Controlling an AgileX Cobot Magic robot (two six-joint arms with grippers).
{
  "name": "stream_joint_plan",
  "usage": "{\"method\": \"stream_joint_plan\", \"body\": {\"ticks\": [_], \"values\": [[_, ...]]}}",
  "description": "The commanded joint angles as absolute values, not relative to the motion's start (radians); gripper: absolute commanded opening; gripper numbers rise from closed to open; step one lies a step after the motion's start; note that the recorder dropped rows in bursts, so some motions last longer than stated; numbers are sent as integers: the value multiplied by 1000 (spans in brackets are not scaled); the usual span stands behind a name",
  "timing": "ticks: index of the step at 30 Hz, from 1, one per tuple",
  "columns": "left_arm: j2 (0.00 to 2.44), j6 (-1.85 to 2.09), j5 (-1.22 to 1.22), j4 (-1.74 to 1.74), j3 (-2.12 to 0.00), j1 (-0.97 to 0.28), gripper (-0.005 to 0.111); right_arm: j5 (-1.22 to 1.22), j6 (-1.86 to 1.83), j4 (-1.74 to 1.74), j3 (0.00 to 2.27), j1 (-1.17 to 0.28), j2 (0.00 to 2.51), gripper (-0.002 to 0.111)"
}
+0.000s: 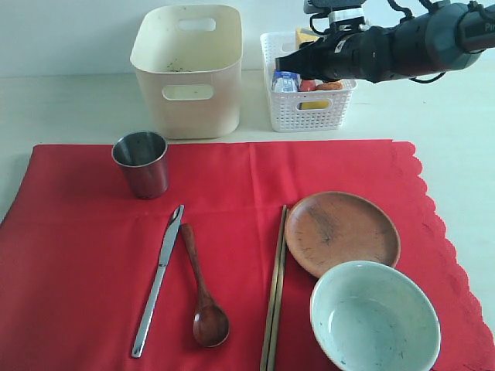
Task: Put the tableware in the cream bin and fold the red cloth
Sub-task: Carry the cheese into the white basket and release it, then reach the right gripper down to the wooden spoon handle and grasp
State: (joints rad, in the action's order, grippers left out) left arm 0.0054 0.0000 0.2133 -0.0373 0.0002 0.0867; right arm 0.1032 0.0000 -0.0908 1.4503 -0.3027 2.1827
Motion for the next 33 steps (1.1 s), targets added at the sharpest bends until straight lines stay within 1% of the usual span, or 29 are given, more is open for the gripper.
{"method": "stream_joint_plan", "body": {"ticks": [1,2,5,6,7,8,10,15,23,25,26,29,33], "values": [[0,0,210,-30,0,88,0,124,0,-94,1450,-301,2178,27],[0,0,210,-30,0,88,0,123,0,-94,1450,-301,2178,35],[0,0,210,-30,0,88,0,115,0,-96,1450,-301,2178,48],[0,0,210,-30,0,88,0,107,0,-96,1450,-301,2178,54],[0,0,210,-30,0,88,0,107,0,-96,1450,-301,2178,57],[0,0,210,-30,0,88,0,104,0,-96,1450,-301,2176,66],[0,0,210,-30,0,88,0,75,0,-94,1450,-303,2163,76],[0,0,210,-30,0,88,0,-116,0,-94,1450,-303,2062,76],[0,0,210,-30,0,88,0,-326,-7,-92,1450,-303,1899,75],[0,0,210,-30,0,88,0,-382,-7,-92,1450,-303,1863,72],[0,0,210,-30,0,88,0,-405,-9,-92,1450,-303,1849,69],[0,0,210,-30,0,88,0,-493,-28,-96,1450,-303,1807,53],[0,0,210,-30,0,88,0,-582,0,-111,1450,-303,1758,27]]}}
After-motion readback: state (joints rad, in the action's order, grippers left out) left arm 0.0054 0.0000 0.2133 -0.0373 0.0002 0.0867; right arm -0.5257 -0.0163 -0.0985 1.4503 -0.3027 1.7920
